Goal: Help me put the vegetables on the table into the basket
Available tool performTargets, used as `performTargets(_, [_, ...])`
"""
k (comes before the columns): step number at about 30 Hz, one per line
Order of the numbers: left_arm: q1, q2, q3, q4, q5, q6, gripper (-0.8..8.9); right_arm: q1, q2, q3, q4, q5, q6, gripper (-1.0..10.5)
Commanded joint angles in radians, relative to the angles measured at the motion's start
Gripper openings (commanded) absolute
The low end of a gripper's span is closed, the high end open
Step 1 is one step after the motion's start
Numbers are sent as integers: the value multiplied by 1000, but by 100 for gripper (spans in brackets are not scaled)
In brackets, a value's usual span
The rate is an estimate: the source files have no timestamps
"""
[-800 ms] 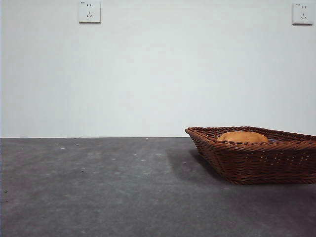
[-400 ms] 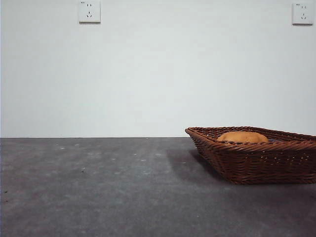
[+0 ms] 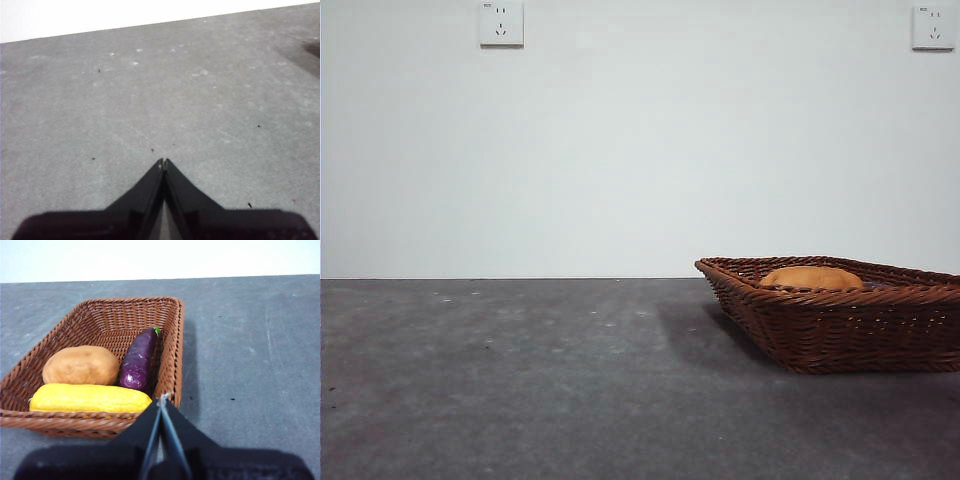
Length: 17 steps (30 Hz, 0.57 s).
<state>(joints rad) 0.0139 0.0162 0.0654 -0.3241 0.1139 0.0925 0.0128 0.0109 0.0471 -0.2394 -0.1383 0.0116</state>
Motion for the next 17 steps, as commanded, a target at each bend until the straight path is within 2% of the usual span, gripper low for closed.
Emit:
performTargets(1, [0,0,-9,4,-3,-6,-4,1,-2,-11,5,1,10,1])
performTargets(17, [0,0,-9,4,-3,-6,-4,1,-2,-11,5,1,10,1])
